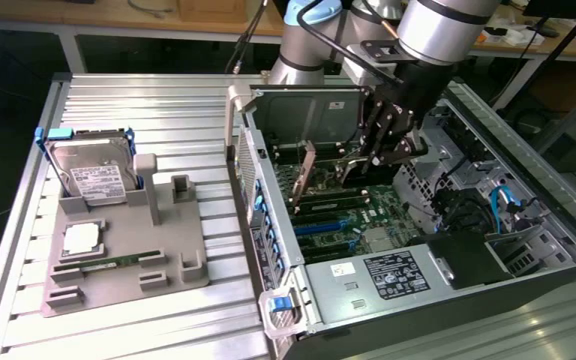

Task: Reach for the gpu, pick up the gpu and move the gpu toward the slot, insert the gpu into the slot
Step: 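Insert the gpu into the slot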

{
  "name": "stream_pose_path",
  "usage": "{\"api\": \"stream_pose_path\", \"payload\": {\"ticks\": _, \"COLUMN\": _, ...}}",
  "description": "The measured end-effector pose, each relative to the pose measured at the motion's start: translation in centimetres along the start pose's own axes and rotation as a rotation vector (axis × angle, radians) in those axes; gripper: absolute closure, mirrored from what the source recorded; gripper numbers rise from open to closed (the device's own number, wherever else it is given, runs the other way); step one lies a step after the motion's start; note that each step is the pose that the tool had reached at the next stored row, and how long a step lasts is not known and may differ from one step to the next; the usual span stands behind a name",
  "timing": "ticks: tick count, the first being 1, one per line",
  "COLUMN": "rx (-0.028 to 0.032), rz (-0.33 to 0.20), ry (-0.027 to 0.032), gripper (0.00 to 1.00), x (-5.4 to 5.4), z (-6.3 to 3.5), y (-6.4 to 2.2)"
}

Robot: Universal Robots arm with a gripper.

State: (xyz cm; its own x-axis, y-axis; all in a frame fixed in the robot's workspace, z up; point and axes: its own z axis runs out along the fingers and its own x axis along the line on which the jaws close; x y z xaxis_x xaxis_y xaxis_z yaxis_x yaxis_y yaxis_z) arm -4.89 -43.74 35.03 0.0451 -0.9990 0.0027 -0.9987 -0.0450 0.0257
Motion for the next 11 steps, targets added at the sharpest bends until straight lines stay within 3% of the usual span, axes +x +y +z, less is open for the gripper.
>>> {"api": "stream_pose_path", "payload": {"ticks": 8, "rx": 0.0001, "rz": 0.0, "ry": 0.0, "gripper": 0.73, "x": 0.1, "z": 1.16, "y": -0.02}}
{"api": "stream_pose_path", "payload": {"ticks": 11, "rx": -0.0001, "rz": 0.0, "ry": 0.0036, "gripper": 0.73, "x": 0.4, "z": 1.57, "y": -0.02}}
